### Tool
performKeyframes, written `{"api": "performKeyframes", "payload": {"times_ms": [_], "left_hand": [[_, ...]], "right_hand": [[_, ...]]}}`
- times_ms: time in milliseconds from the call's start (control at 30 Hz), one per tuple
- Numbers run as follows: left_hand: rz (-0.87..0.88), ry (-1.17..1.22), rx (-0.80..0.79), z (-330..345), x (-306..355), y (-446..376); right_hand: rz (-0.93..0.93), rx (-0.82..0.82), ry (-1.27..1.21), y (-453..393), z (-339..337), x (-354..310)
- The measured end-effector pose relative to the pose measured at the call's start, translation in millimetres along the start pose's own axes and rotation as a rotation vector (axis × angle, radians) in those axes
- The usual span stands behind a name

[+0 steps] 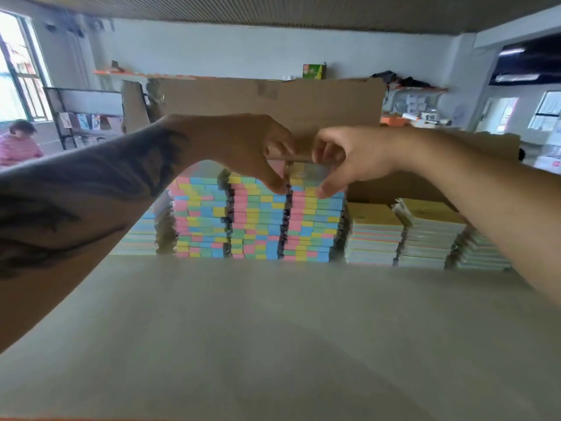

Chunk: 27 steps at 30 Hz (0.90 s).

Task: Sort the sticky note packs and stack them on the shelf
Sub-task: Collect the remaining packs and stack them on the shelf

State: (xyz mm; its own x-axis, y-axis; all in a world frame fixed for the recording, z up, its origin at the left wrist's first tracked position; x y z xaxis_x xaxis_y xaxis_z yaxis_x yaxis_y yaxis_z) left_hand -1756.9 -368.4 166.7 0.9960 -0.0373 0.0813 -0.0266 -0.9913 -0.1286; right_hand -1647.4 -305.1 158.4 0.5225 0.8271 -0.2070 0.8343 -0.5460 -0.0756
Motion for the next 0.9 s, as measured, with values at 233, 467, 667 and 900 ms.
{"api": "performKeyframes", "payload": {"times_ms": [233, 467, 667, 900], "left_hand": [[0.042, 0.054, -0.108, 16.9, -31.0, -15.5], [0.057, 0.060, -0.123, 18.2, -26.9, -22.8], [0.016, 0.102, -0.125, 18.2, -28.5, -18.3], [-0.045, 0.140, -0.005, -14.7, -44.3, 17.8]], "right_hand": [[0.120, -0.073, 0.012, -13.0, 10.0, 13.3], [0.106, -0.091, -0.065, -17.2, 11.4, 13.9], [0.089, -0.116, 0.005, -11.9, 10.9, 7.6], [-0.033, -0.013, 0.012, -2.6, -5.3, -29.9]]}}
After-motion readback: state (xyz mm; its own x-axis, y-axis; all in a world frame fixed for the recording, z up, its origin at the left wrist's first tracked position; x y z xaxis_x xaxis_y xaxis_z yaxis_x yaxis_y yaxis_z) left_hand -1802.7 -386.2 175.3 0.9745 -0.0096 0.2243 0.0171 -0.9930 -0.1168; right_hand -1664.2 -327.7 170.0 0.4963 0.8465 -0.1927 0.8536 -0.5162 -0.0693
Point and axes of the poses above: each hand's wrist, its own y-axis away from the middle knuckle, its own z-axis out of the palm, x = y × z, the point moved 10 cm from there along -y, towards the middle knuckle
